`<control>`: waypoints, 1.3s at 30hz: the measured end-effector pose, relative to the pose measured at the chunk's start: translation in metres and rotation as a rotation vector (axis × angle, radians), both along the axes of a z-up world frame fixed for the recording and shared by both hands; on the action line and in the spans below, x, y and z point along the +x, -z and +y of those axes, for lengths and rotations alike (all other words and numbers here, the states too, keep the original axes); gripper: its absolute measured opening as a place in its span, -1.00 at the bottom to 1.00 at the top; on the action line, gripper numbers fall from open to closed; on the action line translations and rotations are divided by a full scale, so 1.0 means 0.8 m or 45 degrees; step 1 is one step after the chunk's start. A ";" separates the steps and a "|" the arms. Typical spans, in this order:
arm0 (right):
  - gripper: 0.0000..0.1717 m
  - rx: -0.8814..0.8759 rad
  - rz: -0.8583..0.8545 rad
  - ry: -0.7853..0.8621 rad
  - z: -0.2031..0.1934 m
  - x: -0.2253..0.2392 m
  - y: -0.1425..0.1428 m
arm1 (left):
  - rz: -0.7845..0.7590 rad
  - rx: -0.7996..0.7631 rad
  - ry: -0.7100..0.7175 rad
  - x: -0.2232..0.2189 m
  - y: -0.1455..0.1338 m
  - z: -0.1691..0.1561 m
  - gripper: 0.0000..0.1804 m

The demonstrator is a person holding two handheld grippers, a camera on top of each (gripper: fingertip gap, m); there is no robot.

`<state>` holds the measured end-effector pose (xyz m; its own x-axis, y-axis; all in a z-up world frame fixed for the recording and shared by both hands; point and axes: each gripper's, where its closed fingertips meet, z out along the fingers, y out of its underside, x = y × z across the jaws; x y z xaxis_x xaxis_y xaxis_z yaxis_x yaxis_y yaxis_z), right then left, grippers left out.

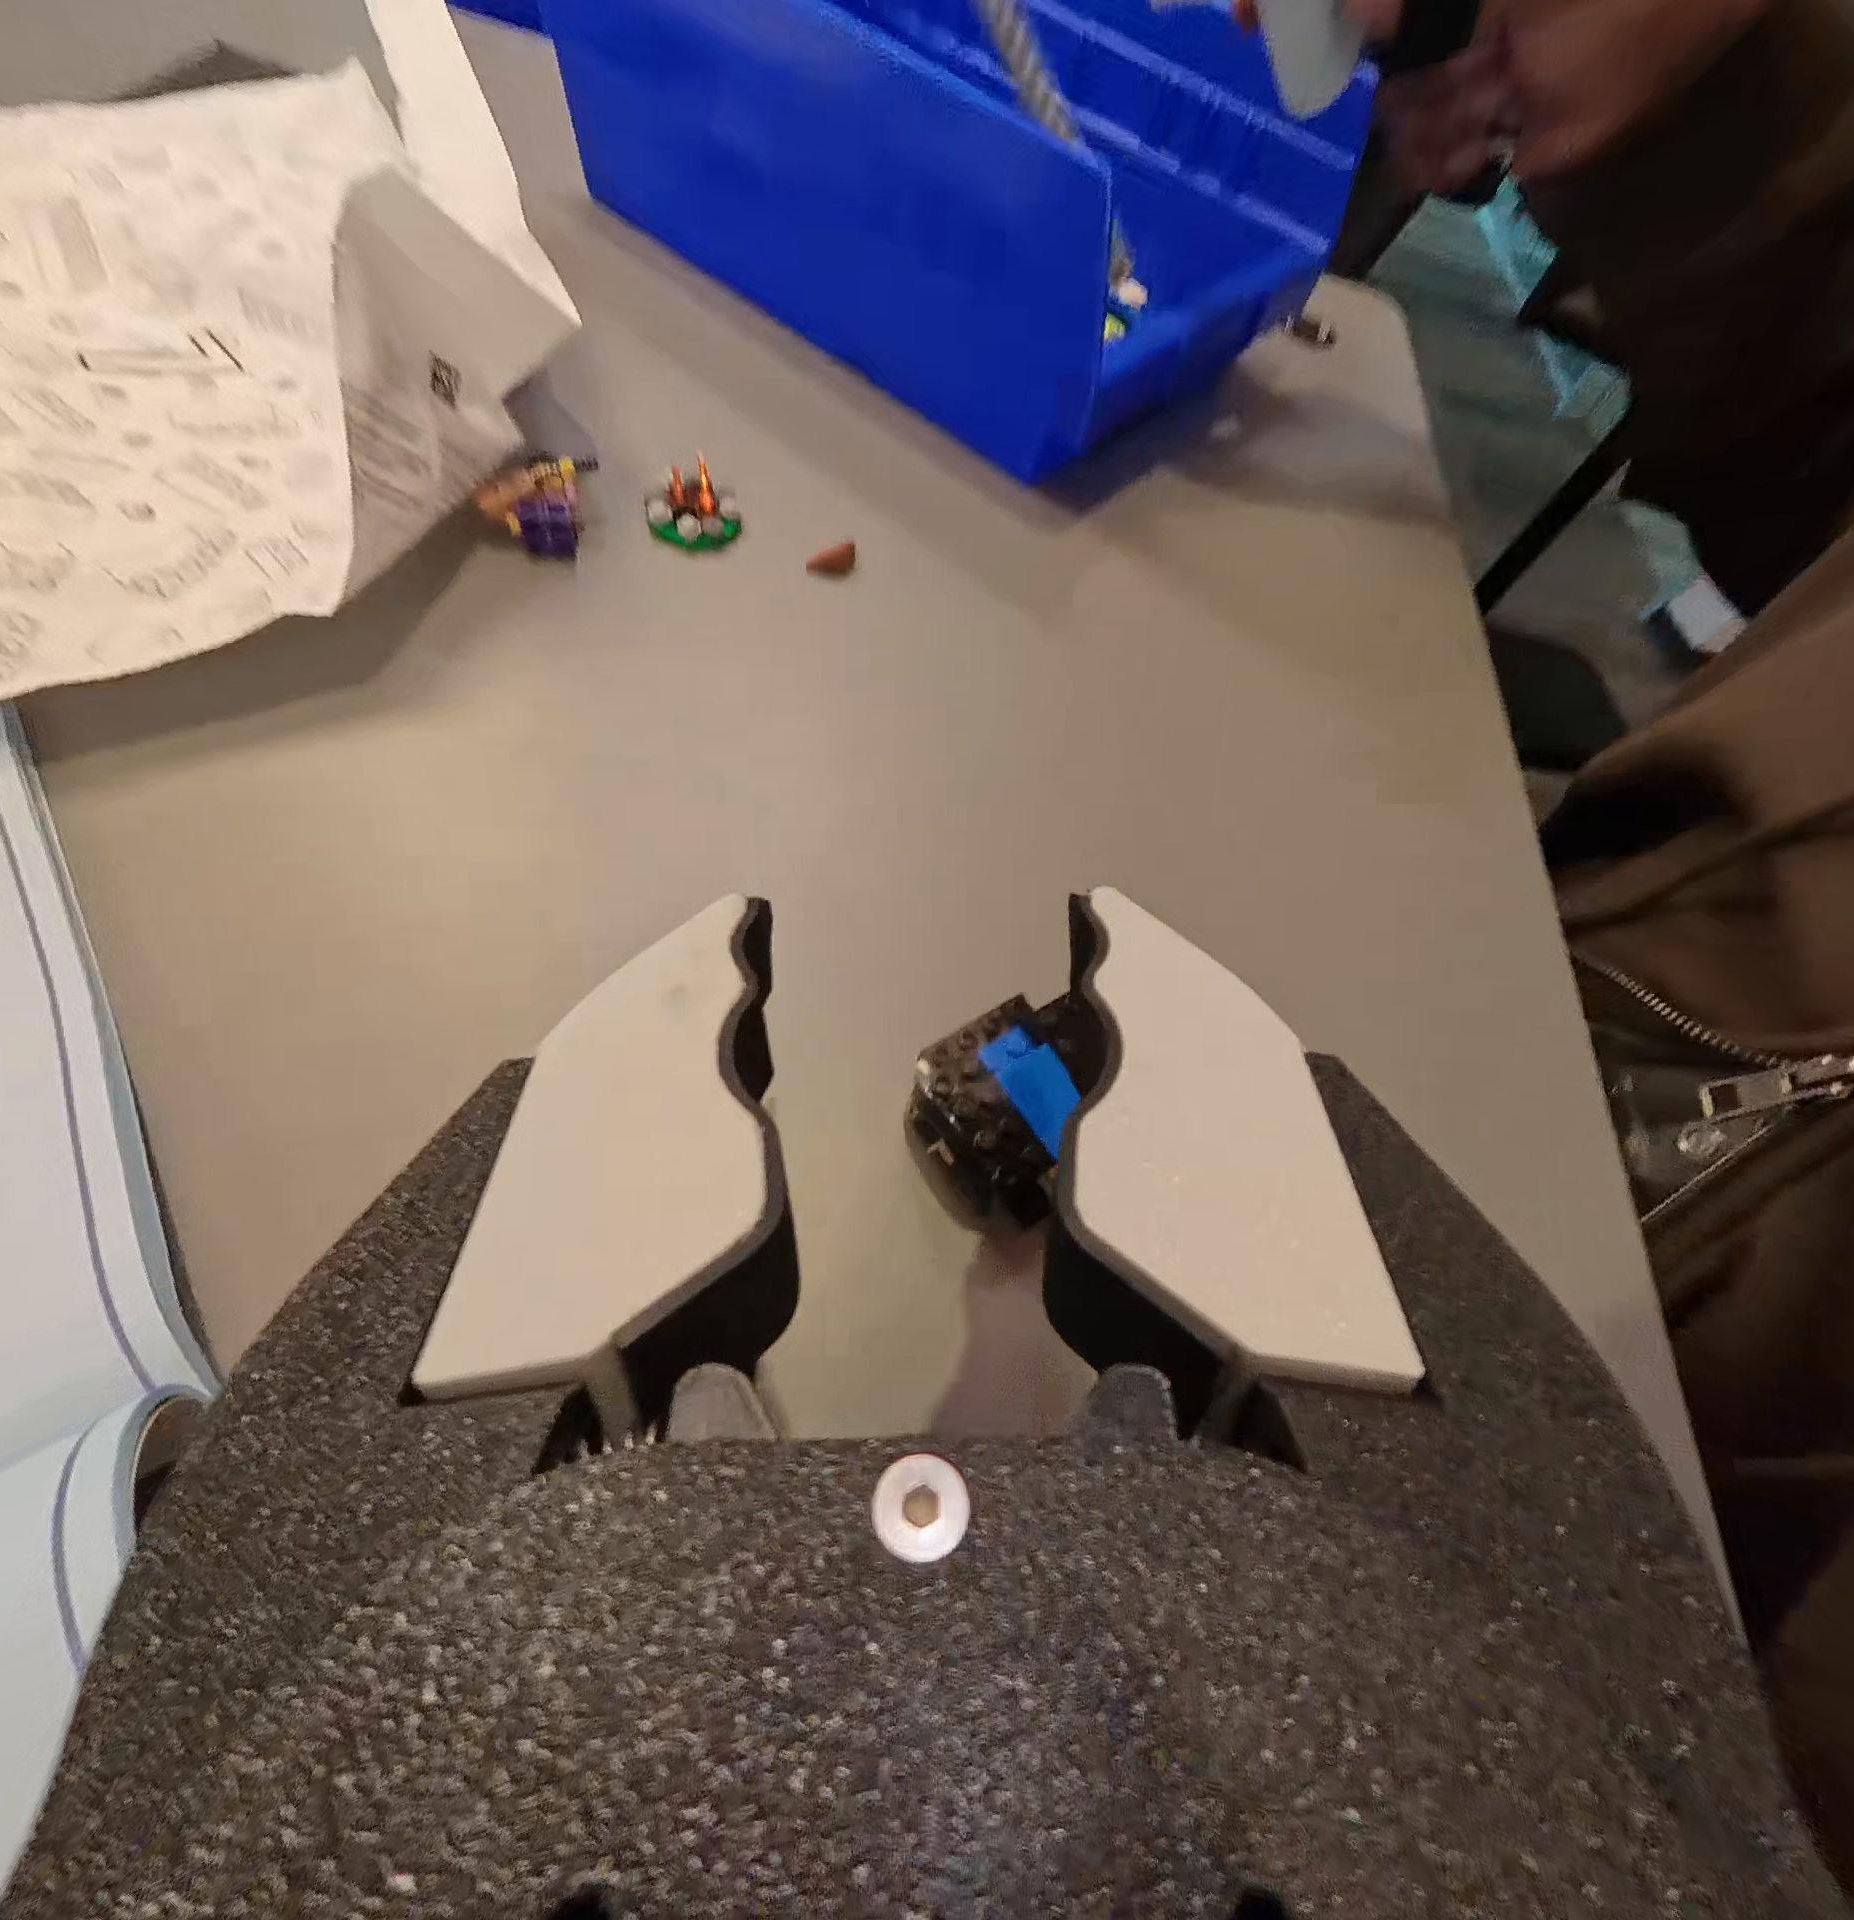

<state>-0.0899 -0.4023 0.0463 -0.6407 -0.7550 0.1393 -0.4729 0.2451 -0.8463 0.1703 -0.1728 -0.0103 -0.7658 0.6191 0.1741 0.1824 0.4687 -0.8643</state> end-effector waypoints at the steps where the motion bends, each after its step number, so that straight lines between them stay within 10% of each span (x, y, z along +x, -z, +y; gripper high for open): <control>1: -0.59 -0.016 0.023 -0.031 0.007 0.005 0.001 | -0.019 0.015 0.007 0.000 0.006 0.001 -0.40; 8: -0.58 -0.108 0.014 -0.468 0.118 0.108 0.000 | -0.016 0.040 0.011 0.008 0.016 0.000 -0.40; 18: -0.32 0.360 0.101 -1.019 0.322 0.269 0.127 | -0.050 0.071 -0.052 0.026 0.028 -0.004 -0.41; 39: -0.62 -0.094 0.019 -1.145 0.272 0.290 0.097 | 0.351 0.304 -0.124 0.027 0.029 -0.004 -0.46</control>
